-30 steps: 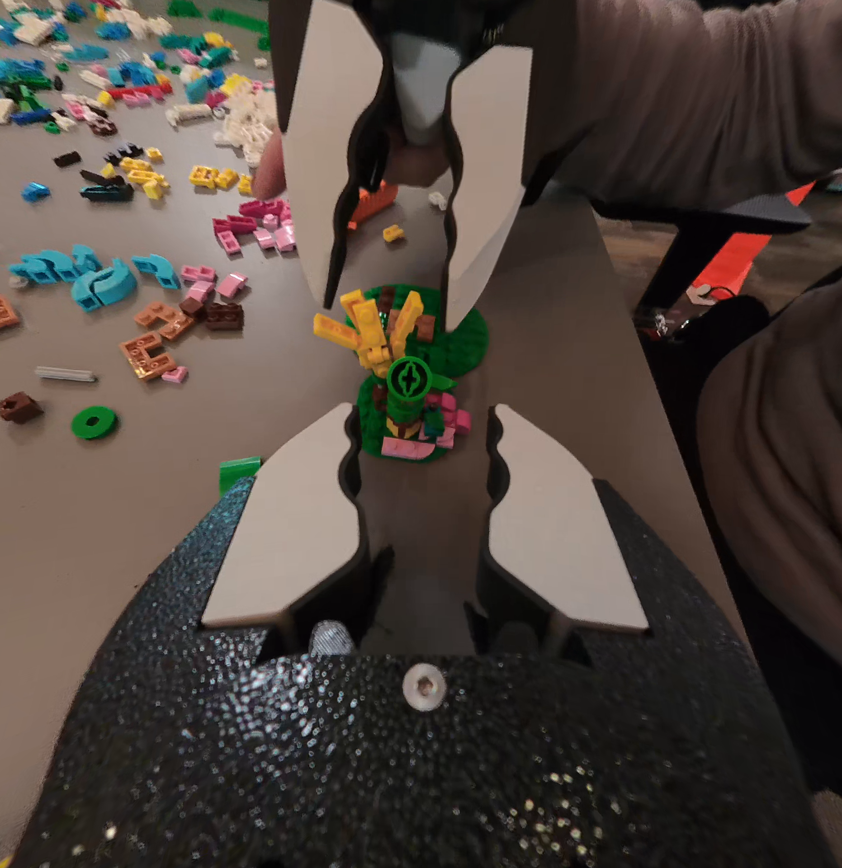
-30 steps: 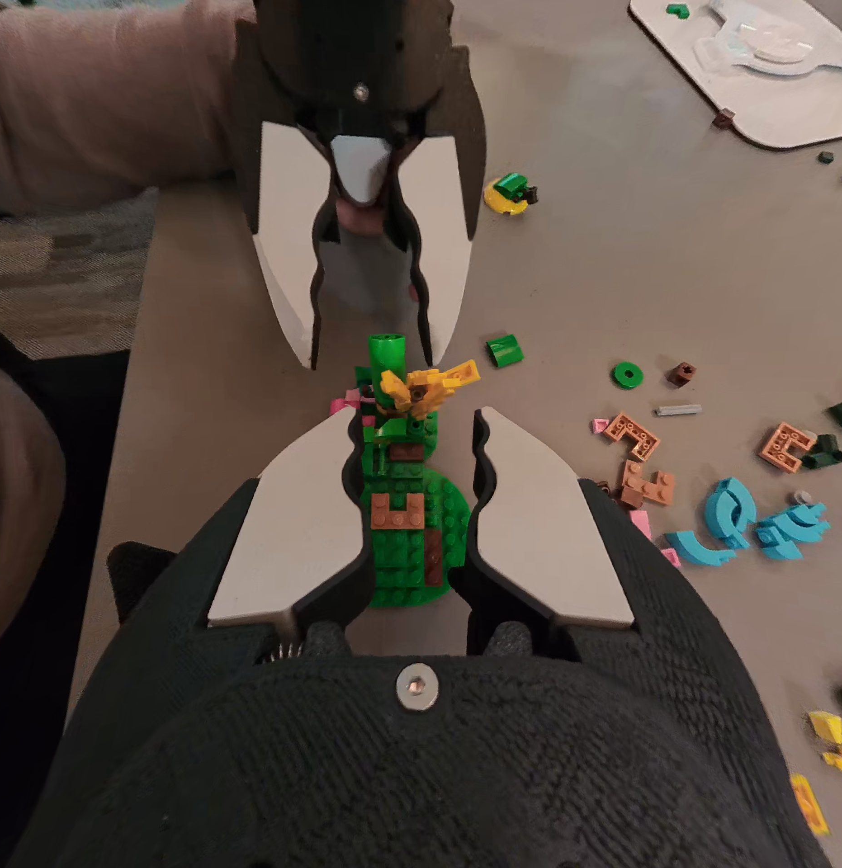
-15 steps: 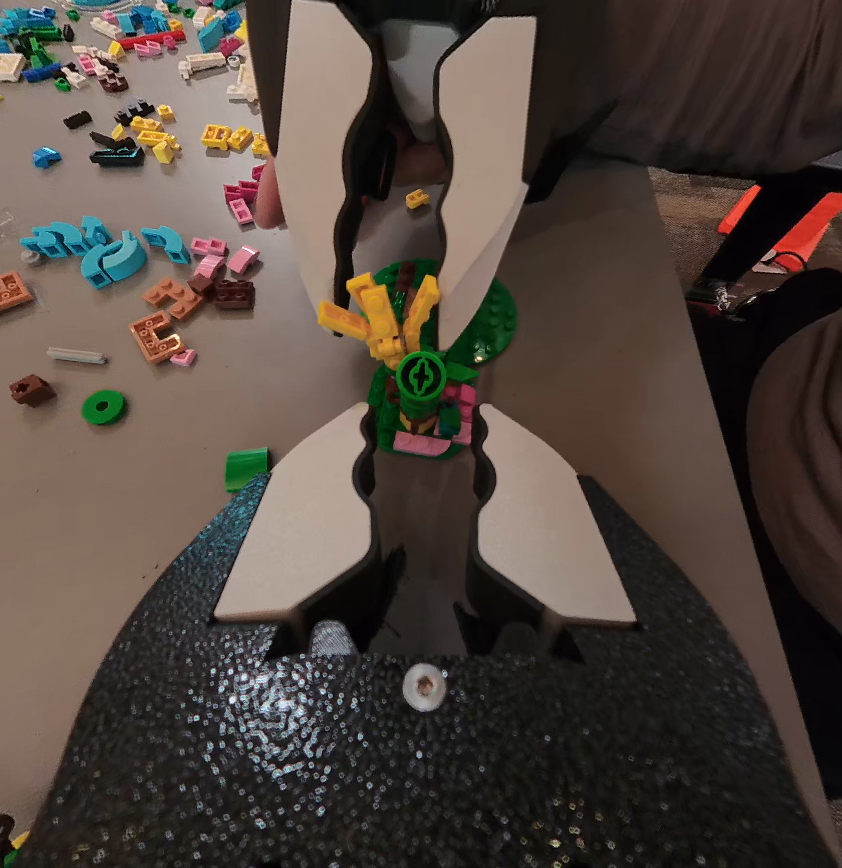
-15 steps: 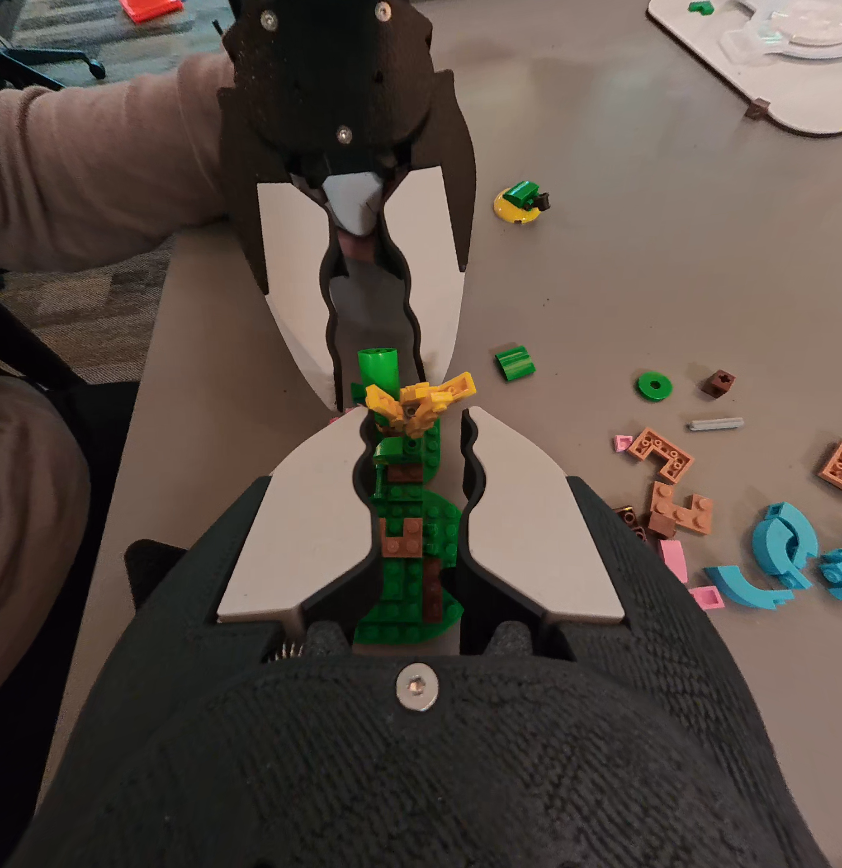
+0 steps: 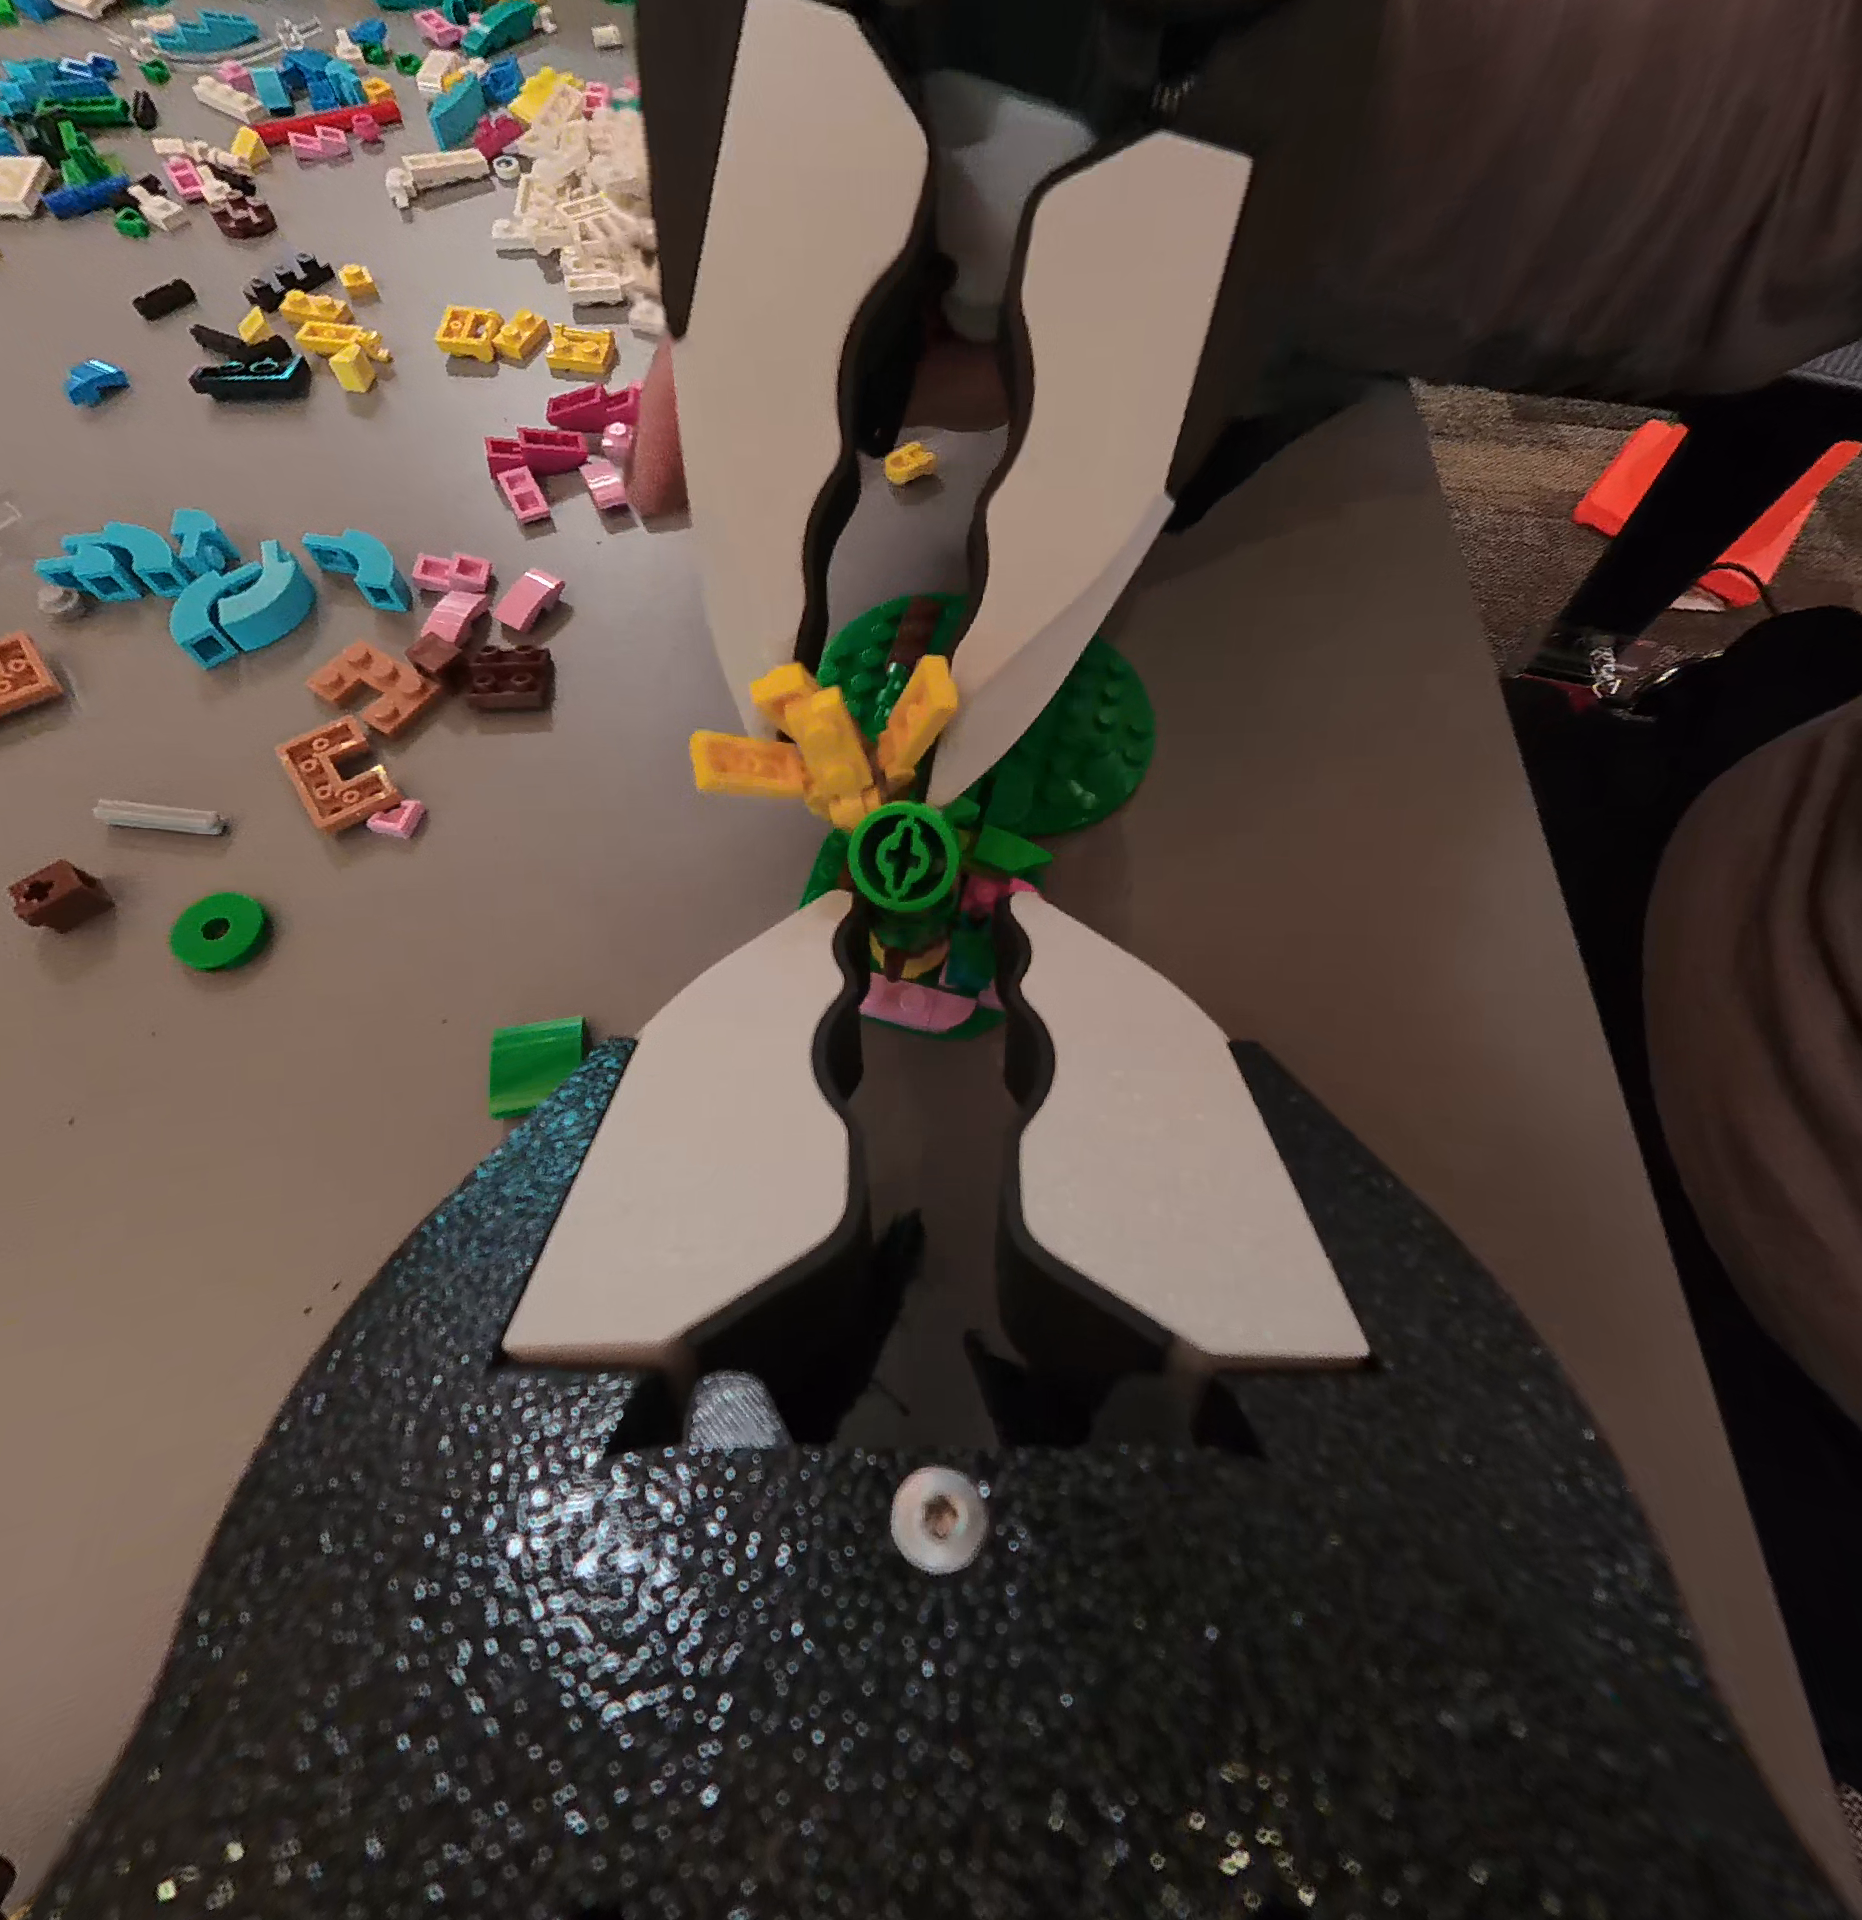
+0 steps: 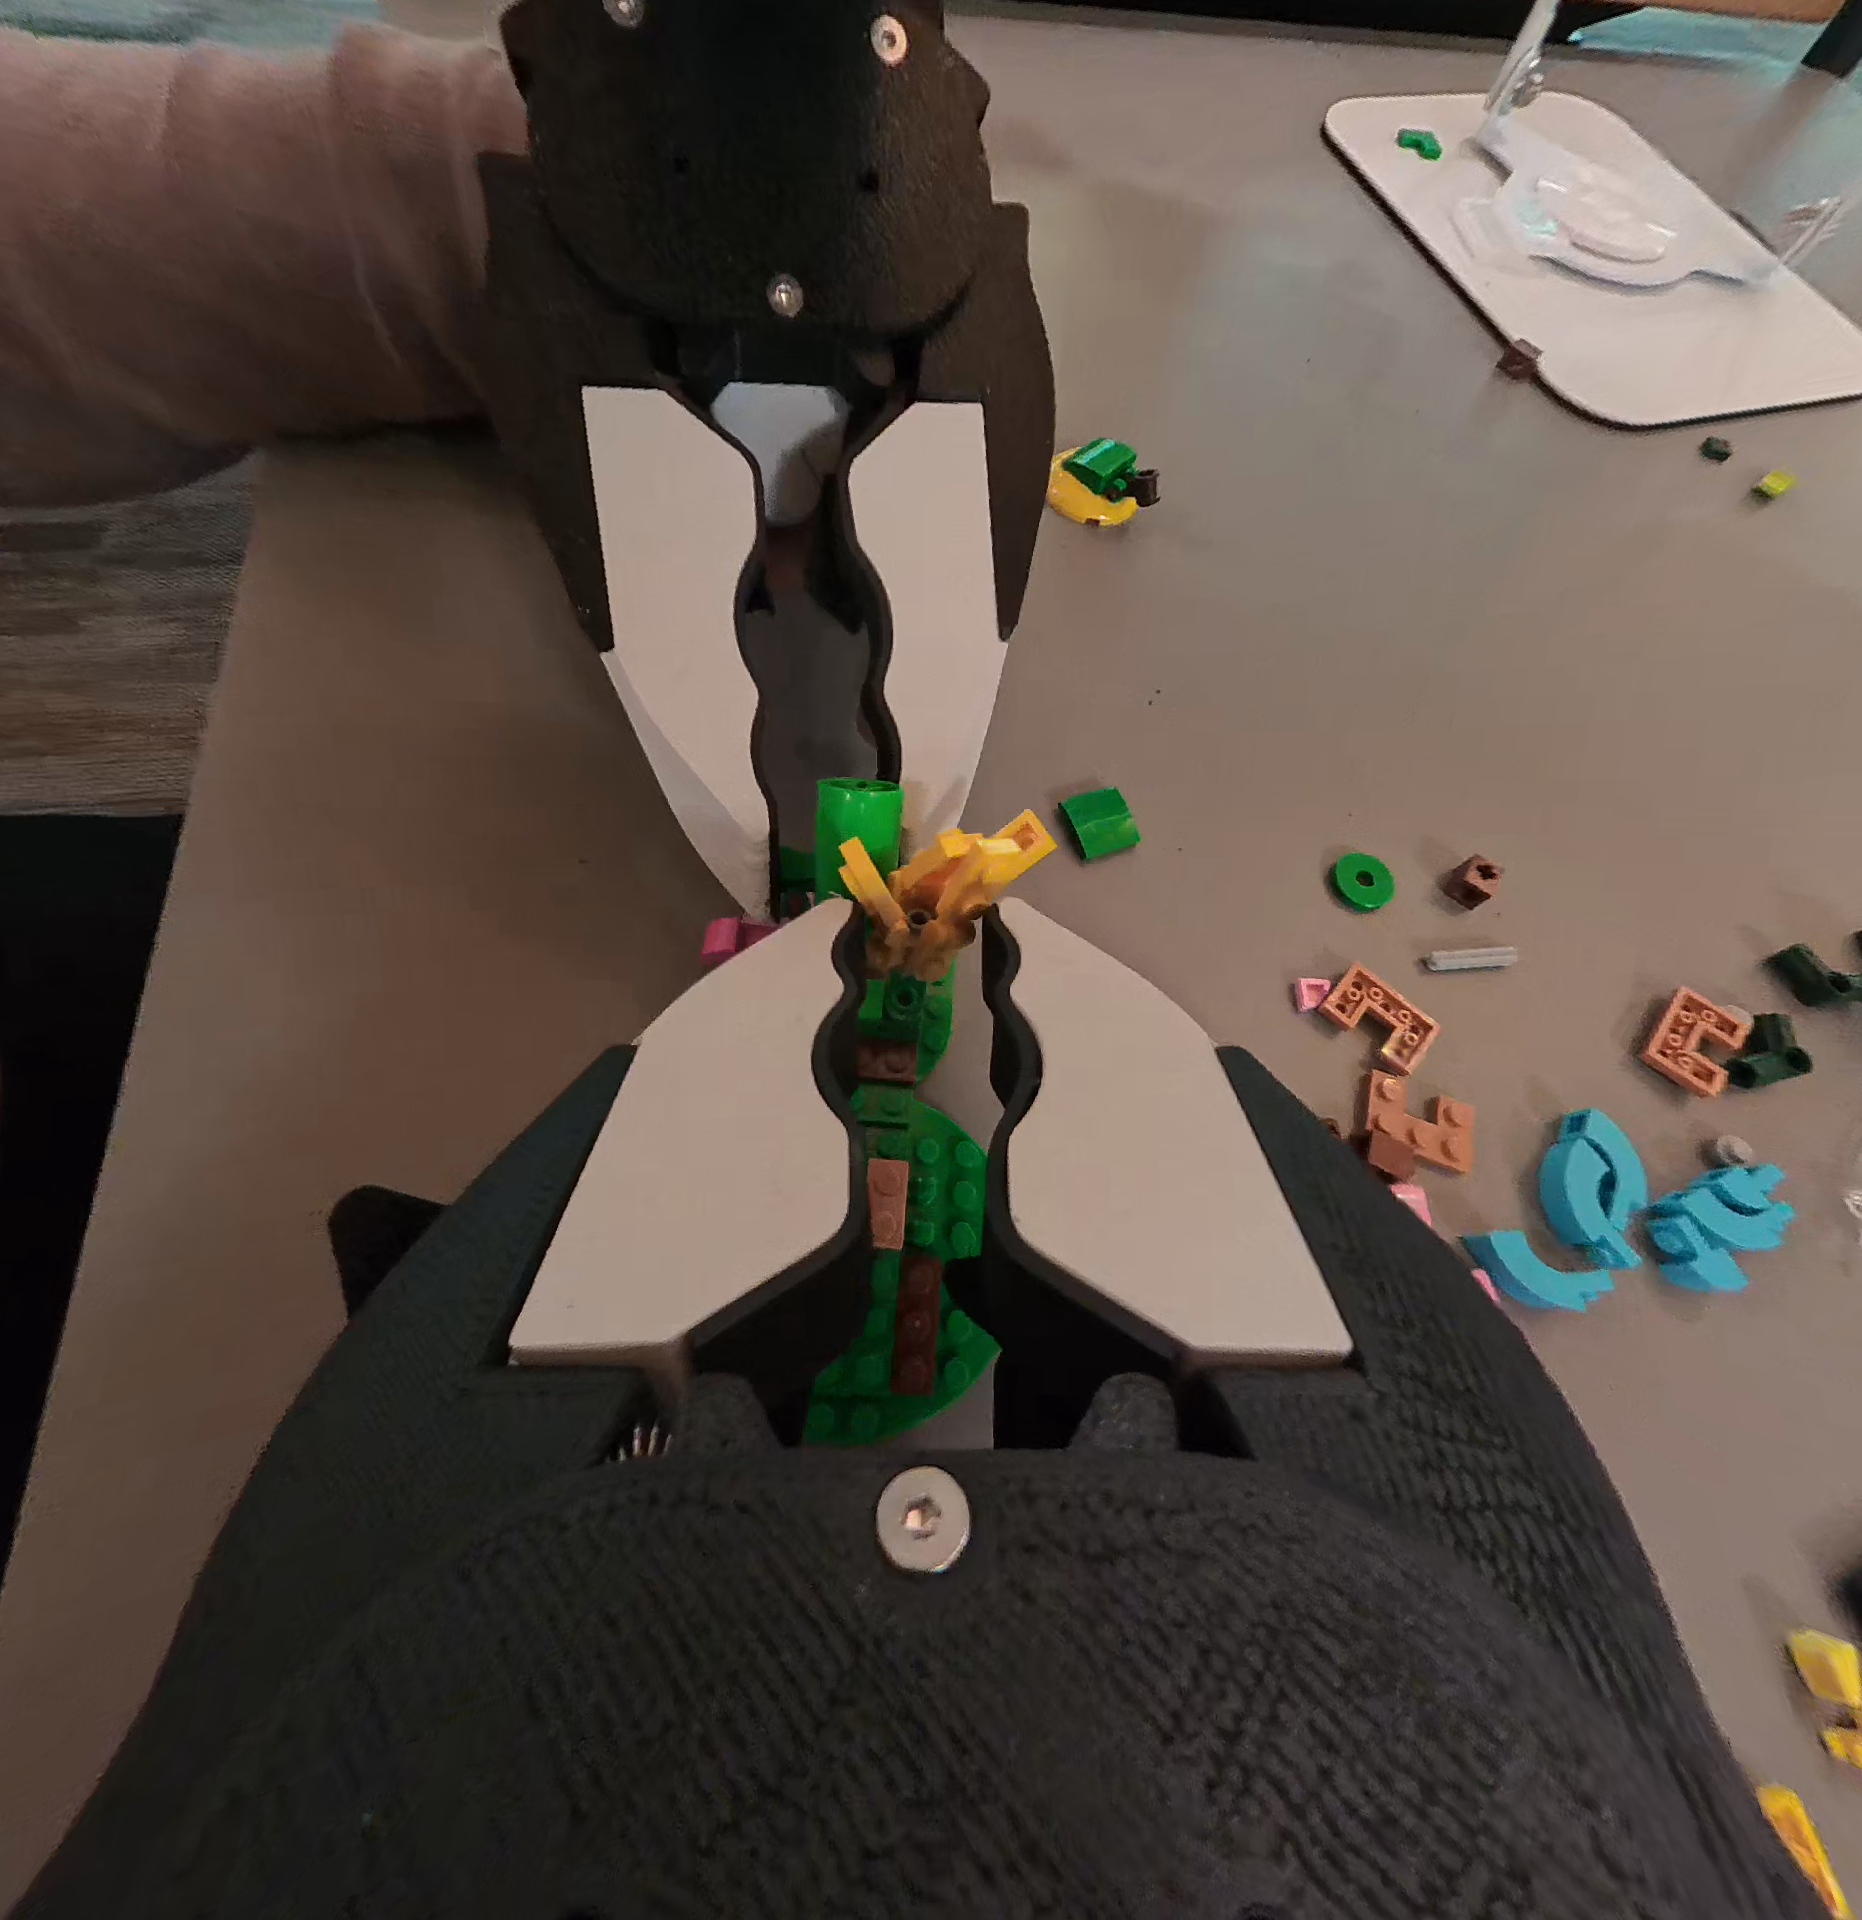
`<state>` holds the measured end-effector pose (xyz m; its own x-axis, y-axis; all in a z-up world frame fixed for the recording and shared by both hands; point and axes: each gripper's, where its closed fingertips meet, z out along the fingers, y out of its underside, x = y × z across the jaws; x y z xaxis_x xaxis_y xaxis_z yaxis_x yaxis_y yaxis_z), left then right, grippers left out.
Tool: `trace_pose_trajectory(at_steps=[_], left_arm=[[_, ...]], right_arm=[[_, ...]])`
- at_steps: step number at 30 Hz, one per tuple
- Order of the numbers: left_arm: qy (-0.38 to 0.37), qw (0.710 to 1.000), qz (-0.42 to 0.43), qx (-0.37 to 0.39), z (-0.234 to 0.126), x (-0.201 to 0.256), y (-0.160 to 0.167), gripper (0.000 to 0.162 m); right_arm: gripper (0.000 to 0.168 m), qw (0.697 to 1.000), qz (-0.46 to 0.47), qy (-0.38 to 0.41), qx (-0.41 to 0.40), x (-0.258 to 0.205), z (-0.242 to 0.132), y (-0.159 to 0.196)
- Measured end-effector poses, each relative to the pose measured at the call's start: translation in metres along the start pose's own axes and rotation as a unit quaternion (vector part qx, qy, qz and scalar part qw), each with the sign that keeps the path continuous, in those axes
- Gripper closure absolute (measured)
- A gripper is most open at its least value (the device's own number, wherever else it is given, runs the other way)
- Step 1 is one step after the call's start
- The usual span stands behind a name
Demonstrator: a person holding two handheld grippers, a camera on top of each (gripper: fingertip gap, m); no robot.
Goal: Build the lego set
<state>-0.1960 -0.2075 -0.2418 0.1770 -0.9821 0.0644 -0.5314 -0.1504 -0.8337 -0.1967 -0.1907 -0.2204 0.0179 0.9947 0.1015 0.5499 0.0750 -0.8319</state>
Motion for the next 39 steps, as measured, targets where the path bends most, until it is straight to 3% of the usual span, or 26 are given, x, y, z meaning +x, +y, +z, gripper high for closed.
trace_pose_trajectory(at_steps=[9,39], left_arm=[[-0.003,1.0,0.002,0.0,0.0002,-0.0001,-0.0001,0.139],[-0.006,1.0,0.001,-0.001,0.0005,-0.0001,-0.0003,0.139]], right_arm=[[0.152,0.997,-0.031,0.068,-0.007,0.0,-0.0021,0.0035],[0.152,0.995,0.013,0.094,-0.001,0.0,-0.0013,0.0067]])
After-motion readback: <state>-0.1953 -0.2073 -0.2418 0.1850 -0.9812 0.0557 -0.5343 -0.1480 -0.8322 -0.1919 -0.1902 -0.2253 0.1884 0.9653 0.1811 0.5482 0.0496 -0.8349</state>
